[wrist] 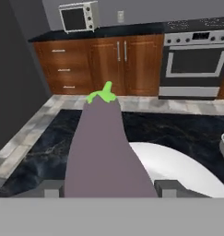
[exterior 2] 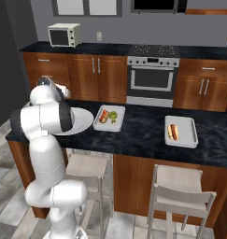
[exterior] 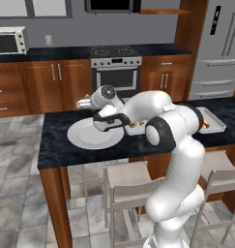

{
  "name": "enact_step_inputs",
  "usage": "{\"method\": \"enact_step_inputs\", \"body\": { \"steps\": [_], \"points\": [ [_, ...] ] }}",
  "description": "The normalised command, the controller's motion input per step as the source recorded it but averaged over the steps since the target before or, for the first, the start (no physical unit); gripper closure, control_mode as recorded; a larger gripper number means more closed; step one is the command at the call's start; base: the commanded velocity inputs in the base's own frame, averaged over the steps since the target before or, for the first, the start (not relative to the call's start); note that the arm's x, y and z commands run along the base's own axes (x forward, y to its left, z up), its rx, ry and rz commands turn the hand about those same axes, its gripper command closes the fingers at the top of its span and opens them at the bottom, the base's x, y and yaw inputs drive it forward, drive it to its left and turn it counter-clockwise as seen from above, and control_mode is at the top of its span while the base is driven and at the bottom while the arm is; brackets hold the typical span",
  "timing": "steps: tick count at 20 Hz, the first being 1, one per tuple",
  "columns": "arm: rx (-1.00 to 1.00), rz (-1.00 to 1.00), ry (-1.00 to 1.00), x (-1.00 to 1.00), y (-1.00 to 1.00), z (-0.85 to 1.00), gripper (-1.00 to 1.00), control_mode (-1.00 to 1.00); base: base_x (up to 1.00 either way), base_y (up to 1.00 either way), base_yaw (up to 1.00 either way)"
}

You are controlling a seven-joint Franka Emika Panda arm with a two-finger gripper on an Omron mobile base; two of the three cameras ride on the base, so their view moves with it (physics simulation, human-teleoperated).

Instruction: Place one cooked food and one vegetable from the large plate to each tupperware container.

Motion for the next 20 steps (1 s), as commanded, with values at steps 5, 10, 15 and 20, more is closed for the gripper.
{"method": "enact_step_inputs", "body": {
  "steps": [5,10,15,20],
  "points": [
    [0.08,0.00,0.00,-0.89,-0.51,0.73,1.00,-1.00,0.00,0.00,0.00],
    [0.11,0.00,0.01,-0.80,-0.56,0.94,1.00,-1.00,0.00,0.00,0.00],
    [0.09,0.00,0.09,-0.79,-0.76,0.45,1.00,-1.00,0.00,0.00,0.00],
    [0.03,-0.02,0.18,-0.56,-0.47,0.25,1.00,-1.00,0.00,0.00,0.00]
  ]
}}
